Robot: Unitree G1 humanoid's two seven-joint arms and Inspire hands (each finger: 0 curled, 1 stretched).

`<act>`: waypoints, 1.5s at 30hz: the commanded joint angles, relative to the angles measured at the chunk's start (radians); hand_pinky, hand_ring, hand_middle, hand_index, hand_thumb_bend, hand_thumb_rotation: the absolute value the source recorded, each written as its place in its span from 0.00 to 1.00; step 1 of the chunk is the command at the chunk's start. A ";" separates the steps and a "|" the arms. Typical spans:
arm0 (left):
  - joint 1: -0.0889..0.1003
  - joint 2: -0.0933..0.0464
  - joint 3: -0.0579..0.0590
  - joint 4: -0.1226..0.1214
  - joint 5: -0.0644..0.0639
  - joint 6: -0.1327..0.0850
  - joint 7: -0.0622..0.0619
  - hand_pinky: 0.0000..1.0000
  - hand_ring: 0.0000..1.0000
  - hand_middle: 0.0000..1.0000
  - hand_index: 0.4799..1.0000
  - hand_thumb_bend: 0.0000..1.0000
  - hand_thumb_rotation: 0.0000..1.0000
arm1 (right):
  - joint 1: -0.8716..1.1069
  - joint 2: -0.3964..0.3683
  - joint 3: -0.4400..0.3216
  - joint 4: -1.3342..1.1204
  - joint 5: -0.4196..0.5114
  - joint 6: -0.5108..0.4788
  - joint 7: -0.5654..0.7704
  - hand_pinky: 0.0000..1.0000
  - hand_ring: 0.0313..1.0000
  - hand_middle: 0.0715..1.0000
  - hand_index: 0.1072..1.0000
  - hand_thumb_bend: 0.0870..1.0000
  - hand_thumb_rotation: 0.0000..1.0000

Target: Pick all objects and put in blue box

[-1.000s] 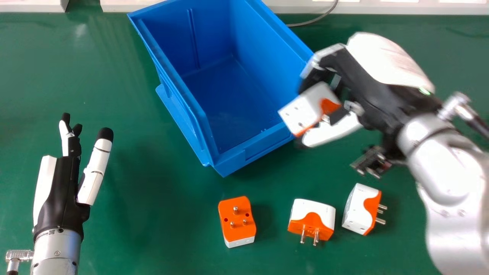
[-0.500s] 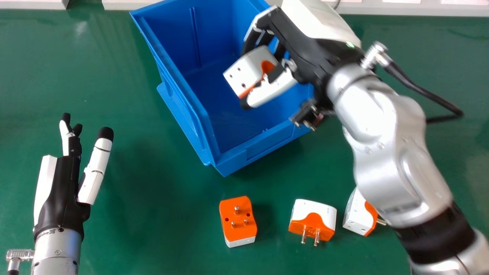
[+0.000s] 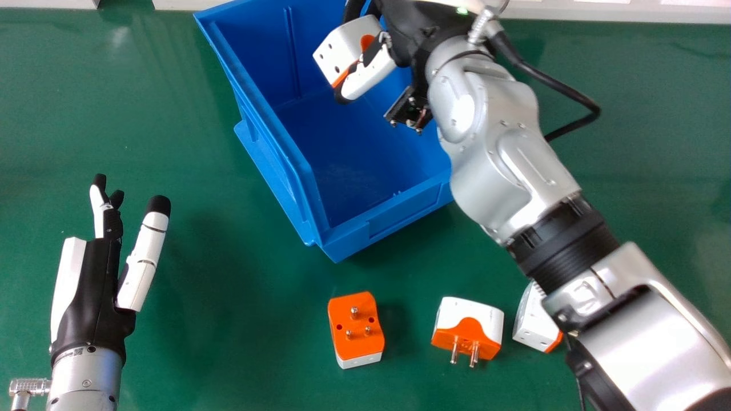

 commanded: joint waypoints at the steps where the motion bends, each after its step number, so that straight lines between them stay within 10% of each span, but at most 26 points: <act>1: 0.011 -0.004 -0.002 -0.031 0.011 0.000 0.011 1.00 1.00 1.00 1.00 0.57 1.00 | -0.072 0.016 0.010 0.036 0.001 -0.043 -0.060 0.26 0.35 0.46 0.50 0.45 0.00; 26: 0.008 -0.014 -0.016 -0.033 0.033 -0.001 0.028 1.00 1.00 1.00 1.00 0.65 1.00 | -0.115 0.060 0.052 0.308 0.053 -0.208 -0.221 0.33 0.43 0.48 0.46 0.44 0.00; 27: 0.007 -0.013 -0.015 -0.032 0.033 -0.002 0.028 1.00 1.00 1.00 1.00 0.65 1.00 | -0.114 0.061 0.056 0.309 0.051 -0.200 -0.216 0.36 0.46 0.48 0.45 0.45 0.00; 28: 0.007 -0.012 -0.014 -0.030 0.033 -0.003 0.028 1.00 1.00 1.00 1.00 0.65 1.00 | -0.114 0.062 0.059 0.310 0.050 -0.189 -0.206 0.49 0.63 0.65 0.59 0.46 0.26; 32: 0.003 -0.009 -0.013 -0.022 0.033 -0.005 0.028 1.00 1.00 1.00 1.00 0.65 1.00 | -0.107 0.062 0.063 0.280 0.057 -0.147 -0.152 0.52 0.68 0.71 0.64 0.47 0.34; 36: 0.004 -0.007 -0.013 -0.023 0.033 -0.006 0.027 1.00 1.00 1.00 1.00 0.66 1.00 | -0.092 0.060 0.072 0.244 0.056 -0.111 -0.124 0.86 0.96 0.96 0.95 0.56 0.60; 45: 0.000 -0.005 -0.012 -0.021 0.029 -0.006 0.023 1.00 1.00 1.00 1.00 0.66 1.00 | -0.078 0.040 0.105 0.212 0.041 -0.099 -0.133 1.00 1.00 1.00 1.00 0.49 0.55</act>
